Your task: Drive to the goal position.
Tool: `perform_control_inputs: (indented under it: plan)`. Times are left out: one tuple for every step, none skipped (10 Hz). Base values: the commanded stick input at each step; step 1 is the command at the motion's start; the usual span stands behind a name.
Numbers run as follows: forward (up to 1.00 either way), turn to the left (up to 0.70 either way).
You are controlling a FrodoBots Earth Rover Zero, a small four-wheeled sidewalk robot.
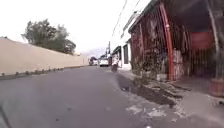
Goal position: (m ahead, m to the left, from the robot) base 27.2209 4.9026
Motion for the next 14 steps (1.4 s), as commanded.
perform_control_inputs:
  plan:
    - [0.70, 0.00]
    - [0.70, 0.00]
    - [0.70, 0.00]
    - [0.70, 0.01]
    - [0.70, 0.02]
    - [0.70, 0.04]
    - [0.70, 0.29]
    - [0.70, 0.21]
    - [0.70, 0.00]
    - [0.70, 0.00]
    - [0.70, 0.00]
    - [0.70, 0.00]
    - [0.70, 0.00]
    - [0.70, 0.00]
